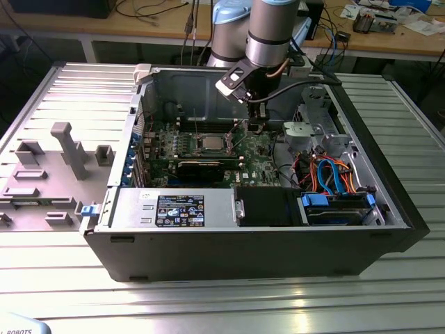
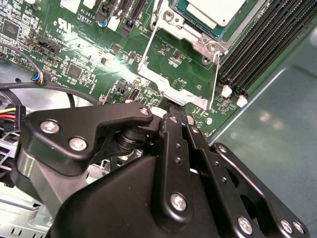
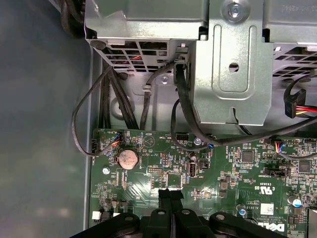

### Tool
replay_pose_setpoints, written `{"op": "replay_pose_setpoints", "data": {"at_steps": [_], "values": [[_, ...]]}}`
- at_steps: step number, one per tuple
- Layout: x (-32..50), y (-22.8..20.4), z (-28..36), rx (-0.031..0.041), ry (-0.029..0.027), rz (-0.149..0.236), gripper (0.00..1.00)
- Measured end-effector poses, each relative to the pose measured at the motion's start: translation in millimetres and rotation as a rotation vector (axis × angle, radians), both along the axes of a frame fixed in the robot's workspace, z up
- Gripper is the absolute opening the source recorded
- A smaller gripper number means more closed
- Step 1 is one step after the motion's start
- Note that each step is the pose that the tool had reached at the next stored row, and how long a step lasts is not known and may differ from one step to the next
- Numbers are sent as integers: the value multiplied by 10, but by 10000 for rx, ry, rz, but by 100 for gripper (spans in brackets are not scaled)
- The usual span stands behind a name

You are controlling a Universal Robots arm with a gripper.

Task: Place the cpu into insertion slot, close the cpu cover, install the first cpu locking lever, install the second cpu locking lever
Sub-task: 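Close the cpu cover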

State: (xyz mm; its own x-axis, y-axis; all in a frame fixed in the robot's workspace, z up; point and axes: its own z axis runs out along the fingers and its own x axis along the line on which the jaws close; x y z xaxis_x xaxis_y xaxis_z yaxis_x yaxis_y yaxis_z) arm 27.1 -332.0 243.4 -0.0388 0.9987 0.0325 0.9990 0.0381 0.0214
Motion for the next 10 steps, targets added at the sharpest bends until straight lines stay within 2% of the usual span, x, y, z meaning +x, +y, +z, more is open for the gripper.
{"op": "replay_pose_setpoints", "data": {"at_steps": [10], "values": [[-46,0,0,0,0,0,11]]}}
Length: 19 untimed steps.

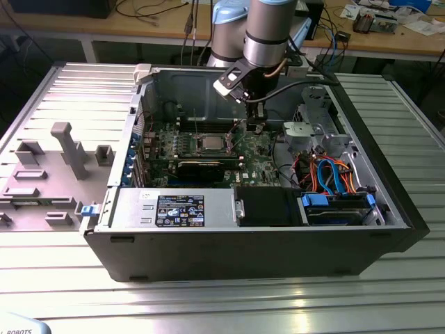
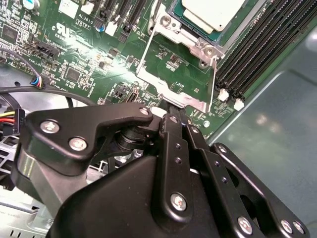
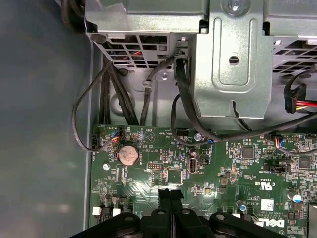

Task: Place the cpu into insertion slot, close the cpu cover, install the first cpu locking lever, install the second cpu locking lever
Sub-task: 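Close the cpu cover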

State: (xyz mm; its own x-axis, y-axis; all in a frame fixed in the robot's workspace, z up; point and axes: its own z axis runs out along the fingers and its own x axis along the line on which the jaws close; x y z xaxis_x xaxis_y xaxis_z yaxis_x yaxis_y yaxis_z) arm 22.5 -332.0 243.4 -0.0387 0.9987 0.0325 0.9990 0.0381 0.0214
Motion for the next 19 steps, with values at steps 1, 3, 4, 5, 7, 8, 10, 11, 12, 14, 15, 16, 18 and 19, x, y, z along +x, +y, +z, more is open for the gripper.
{"op": "replay_pose_setpoints", "data": {"at_steps": [1,3,4,5,7,8,10,11,12,14,15,16,18,19], "values": [[-5,0,0,0,0,0,11],[-20,0,0,0,0,0,11],[-26,0,0,0,1,0,11],[-29,0,0,0,0,0,11],[-41,0,0,0,0,0,11],[-52,0,0,0,0,0,11],[-67,0,-1,0,0,1,11],[-76,0,-1,0,0,1,11],[-79,0,-1,0,0,1,11],[-86,0,-1,0,0,1,11],[-92,0,-1,1,0,1,11],[-98,0,-1,0,0,1,11],[-107,0,-1,0,0,0,11],[-111,0,-1,0,0,0,11]]}}
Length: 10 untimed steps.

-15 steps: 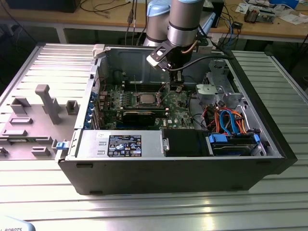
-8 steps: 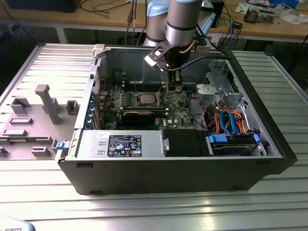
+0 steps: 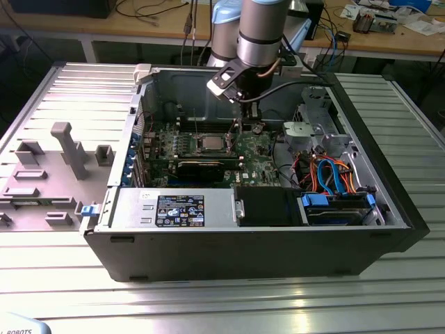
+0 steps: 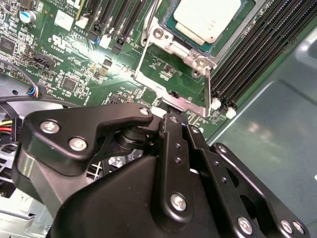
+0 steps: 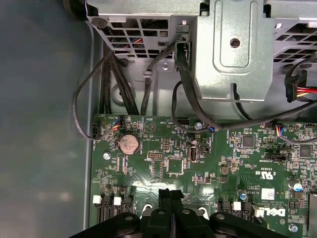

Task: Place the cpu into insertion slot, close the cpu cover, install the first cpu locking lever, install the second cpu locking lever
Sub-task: 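Close the cpu cover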

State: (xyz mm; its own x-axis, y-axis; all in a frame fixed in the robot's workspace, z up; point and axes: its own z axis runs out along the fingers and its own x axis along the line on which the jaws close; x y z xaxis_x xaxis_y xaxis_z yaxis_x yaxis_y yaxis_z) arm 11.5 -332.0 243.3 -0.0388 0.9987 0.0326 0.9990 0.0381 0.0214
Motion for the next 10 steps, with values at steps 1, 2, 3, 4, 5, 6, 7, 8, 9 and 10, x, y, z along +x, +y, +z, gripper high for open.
{"op": "replay_pose_setpoints", "data": {"at_steps": [1,2,3,4,5,6,7,8,9,10], "values": [[-9,0,0,0,0,0,11],[-15,0,0,0,0,0,11],[-21,0,0,0,0,0,11],[-29,0,0,0,0,0,11],[-34,0,0,0,0,0,11],[-37,0,0,0,0,0,11],[-40,0,0,0,0,-1,11],[-46,0,0,0,0,0,11],[-52,0,0,0,0,0,11],[-57,0,-1,0,0,0,11]]}}
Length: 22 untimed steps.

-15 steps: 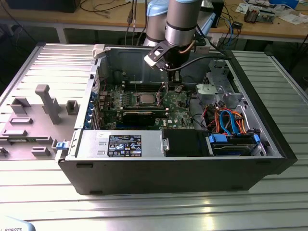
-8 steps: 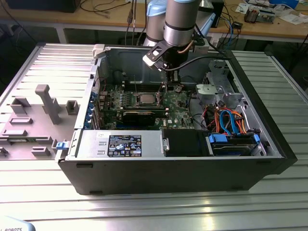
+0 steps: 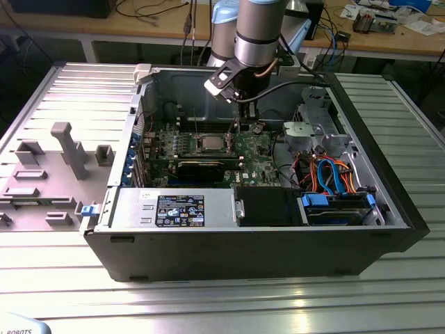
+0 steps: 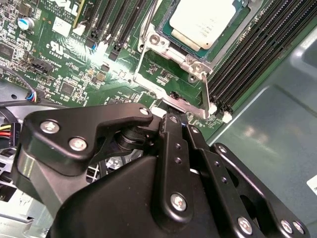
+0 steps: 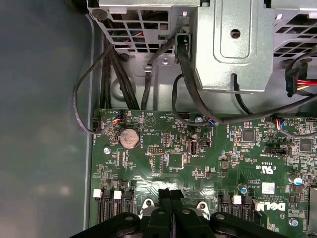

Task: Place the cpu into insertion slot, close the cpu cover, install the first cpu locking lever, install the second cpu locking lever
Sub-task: 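Close the cpu cover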

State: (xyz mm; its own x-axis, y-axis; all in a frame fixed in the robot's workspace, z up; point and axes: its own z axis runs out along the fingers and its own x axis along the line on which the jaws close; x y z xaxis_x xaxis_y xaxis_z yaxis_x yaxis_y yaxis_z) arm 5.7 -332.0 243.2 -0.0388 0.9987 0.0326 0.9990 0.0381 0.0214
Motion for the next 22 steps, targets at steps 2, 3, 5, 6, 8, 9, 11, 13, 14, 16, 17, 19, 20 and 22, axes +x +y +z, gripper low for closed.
{"op": "replay_pose_setpoints", "data": {"at_steps": [2,3,5,6,8,9,11,13,14,16,17,19,20,22], "values": [[-10,0,0,0,0,0,11],[-12,0,0,-1,1,0,11],[-18,0,0,0,0,0,11],[-21,0,0,-1,1,0,11],[-28,0,-1,0,0,0,11],[-31,0,-1,-1,0,0,11],[-44,0,-1,0,0,0,11],[-51,0,-1,0,0,-1,11],[-59,0,-1,-1,0,0,11],[-79,0,-1,-1,0,0,11],[-87,0,-2,0,0,0,11],[-95,0,-2,-1,0,0,11],[-102,0,-2,0,0,0,11],[-110,0,-2,0,0,0,11]]}}
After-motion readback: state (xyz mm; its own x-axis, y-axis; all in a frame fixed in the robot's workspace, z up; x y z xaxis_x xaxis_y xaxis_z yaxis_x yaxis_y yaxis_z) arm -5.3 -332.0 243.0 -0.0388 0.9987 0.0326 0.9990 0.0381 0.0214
